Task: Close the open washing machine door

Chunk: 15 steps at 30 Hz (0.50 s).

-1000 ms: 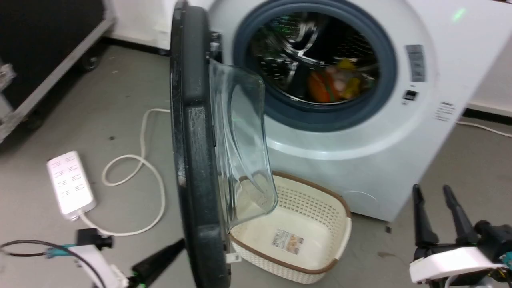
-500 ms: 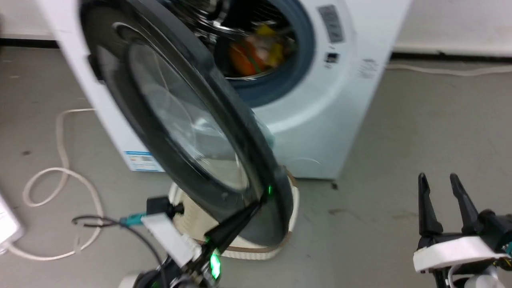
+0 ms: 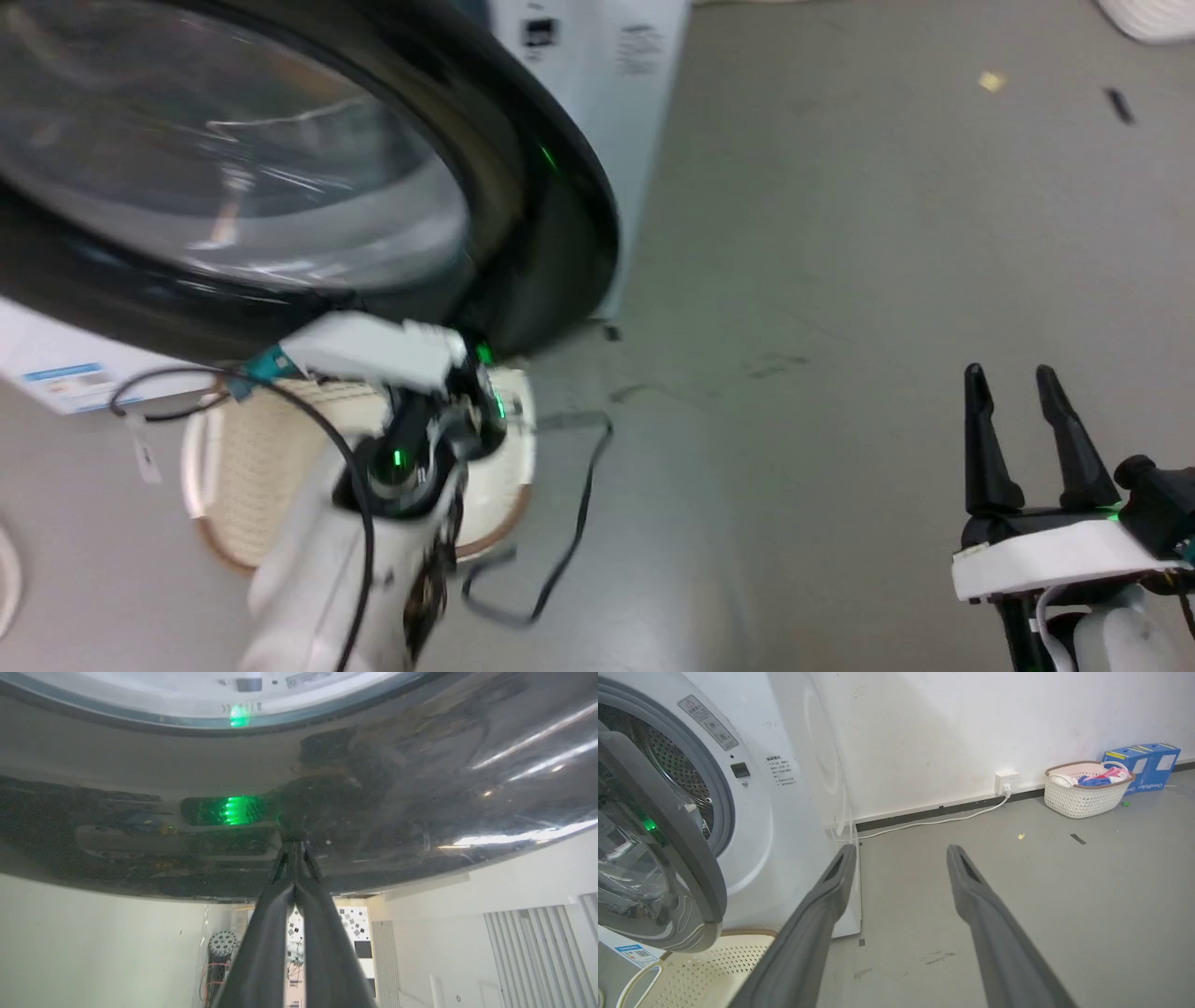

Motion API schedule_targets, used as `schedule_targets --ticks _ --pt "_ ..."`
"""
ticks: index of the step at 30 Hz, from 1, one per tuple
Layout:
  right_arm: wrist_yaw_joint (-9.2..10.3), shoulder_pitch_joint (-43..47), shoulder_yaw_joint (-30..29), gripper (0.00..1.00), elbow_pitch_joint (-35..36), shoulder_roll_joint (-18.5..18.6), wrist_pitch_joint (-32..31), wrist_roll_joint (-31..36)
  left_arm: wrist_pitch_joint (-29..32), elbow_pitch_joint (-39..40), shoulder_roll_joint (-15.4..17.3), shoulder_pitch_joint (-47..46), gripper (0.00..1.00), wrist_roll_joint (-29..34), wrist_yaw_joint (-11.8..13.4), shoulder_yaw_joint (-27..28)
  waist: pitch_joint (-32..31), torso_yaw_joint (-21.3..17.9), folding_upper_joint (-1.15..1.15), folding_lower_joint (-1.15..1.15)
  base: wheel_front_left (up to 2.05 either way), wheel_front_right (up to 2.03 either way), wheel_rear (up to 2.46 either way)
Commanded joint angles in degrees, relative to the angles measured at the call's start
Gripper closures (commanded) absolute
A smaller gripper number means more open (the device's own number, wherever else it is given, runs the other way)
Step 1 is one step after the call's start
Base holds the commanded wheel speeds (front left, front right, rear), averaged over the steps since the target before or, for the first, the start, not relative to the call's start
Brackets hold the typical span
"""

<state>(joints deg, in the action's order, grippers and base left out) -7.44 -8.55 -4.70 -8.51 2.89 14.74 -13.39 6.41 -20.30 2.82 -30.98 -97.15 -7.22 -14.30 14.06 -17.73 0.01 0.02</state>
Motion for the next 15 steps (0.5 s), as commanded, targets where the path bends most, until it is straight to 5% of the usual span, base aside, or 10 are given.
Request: schedule_targets --ticks 1,8,15 --pt "-0.05 -0.74 0.41 0.0 -0.13 -0.01 0.26 -0.92 -2.04 -1.73 0.06 -2.68 1.0 -0.75 -0.26 -0.08 2.68 -3.95 -0.01 -0.02 0.0 0.0 0.0" --pt "-0.05 -0.89 1.63 0.0 0.42 -0.02 0.26 -1.56 -7.95 -8.94 0.06 -10.57 1.0 -4.37 -0.26 -1.19 1.4 -5.28 -0.01 -0.02 0.0 0.0 0.0" --pt "-0.05 0.18 2.63 0.0 1.22 -0.02 0.26 -0.76 -8.38 -7.18 0.08 -6.26 1.0 -2.19 -0.26 -3.95 -2.53 -2.05 -0.01 -0.02 0.0 0.0 0.0"
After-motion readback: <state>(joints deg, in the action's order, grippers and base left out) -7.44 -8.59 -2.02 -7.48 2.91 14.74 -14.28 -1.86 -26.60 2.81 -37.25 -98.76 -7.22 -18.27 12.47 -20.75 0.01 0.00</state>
